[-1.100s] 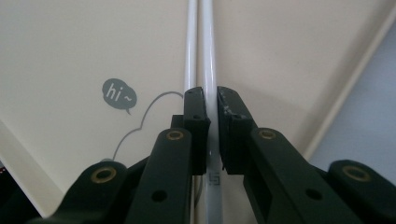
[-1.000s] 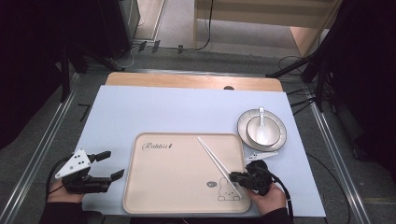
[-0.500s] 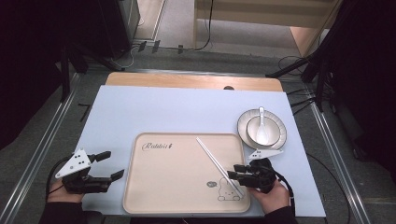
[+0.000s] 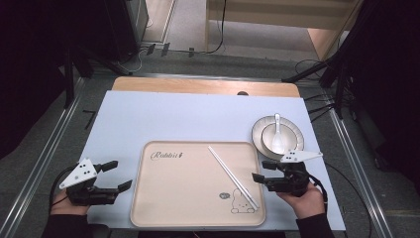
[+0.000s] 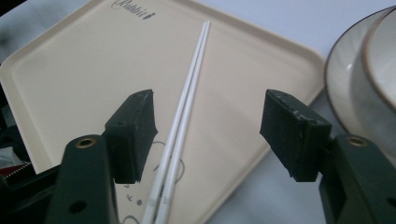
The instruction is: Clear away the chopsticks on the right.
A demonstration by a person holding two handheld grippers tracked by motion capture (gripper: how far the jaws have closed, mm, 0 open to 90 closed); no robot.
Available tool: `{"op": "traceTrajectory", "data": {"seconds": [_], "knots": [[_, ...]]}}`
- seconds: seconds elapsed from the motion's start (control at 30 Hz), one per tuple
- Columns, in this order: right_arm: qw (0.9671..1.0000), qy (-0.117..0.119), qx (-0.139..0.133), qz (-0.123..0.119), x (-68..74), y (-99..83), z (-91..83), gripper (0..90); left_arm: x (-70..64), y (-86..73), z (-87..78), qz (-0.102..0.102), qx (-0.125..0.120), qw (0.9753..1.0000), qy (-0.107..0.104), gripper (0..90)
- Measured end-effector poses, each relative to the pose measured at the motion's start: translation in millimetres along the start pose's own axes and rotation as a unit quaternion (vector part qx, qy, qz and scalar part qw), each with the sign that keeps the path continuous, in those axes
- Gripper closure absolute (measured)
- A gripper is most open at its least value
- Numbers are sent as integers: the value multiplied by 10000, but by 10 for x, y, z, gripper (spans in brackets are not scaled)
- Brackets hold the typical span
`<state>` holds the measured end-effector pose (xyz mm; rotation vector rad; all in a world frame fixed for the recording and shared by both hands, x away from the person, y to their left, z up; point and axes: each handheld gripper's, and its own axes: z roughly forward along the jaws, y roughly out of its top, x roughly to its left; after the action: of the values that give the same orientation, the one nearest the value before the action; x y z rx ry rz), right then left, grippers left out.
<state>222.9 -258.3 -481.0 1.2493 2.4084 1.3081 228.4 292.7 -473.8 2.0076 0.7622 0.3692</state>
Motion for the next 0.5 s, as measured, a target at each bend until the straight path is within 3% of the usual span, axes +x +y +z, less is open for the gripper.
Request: {"op": "traceTrajectory", "data": {"seconds": [0.3, 0.37, 0.5], "knots": [[9994, -8, -289, -171, -166, -15, -210, 311, -1, 0, -1, -7, 1, 10000, -3, 192], [9985, -147, -431, -302, -205, -29, -268, 300, -1, 0, 3, -16, -2, 10000, -3, 191], [9977, -111, -621, -260, -268, -43, -344, 287, 1, 0, 13, -11, 12, 10000, -10, 190]]}}
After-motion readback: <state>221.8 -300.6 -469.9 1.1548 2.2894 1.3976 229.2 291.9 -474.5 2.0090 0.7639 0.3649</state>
